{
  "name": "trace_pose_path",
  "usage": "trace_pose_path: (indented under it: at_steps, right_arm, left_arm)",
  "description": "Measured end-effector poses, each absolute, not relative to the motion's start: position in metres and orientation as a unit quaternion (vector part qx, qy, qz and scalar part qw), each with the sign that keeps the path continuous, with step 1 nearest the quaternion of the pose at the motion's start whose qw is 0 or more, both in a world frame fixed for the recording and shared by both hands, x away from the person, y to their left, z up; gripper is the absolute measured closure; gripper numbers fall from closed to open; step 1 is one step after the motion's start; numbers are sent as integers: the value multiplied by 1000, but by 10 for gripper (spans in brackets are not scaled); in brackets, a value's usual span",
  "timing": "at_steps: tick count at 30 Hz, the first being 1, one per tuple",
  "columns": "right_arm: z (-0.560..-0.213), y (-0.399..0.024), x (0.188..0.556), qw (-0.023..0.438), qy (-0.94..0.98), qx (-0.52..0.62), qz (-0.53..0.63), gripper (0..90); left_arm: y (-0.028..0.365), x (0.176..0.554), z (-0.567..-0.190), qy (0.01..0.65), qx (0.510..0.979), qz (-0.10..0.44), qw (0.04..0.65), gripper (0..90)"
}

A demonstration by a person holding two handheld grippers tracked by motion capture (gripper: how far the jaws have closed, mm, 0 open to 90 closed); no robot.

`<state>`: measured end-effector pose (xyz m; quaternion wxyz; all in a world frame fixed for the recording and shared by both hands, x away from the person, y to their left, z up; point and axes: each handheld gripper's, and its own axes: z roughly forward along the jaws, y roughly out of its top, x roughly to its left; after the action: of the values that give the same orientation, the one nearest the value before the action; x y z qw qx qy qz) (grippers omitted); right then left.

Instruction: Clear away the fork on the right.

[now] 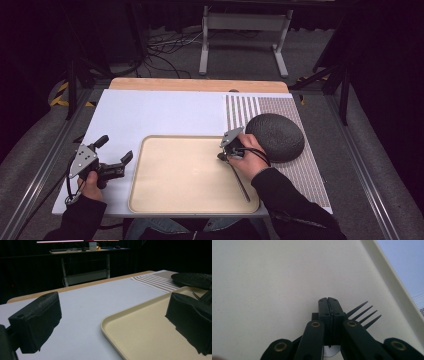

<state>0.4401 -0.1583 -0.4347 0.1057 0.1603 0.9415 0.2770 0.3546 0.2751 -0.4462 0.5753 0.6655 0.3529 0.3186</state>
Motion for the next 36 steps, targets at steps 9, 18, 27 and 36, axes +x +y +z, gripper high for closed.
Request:
trace_pose_path:
  at_steps: [9,18,27,36]
  right_arm:
    - [-434,-171,445,118,940,179,267,900]
    - [-433,-183,450,125,938,193,260,900]
    - [-433,-190,452,128,935,205,261,900]
    - [-433,-195,455,127,932,212,264,899]
  left_arm:
    - [275,355,-446,353,665,319,576,6]
    - [275,355,-447,353,669,317,573,5]
    - [274,355,-447,353,667,317,574,6]
    - [274,355,-447,354,667,317,574,6]
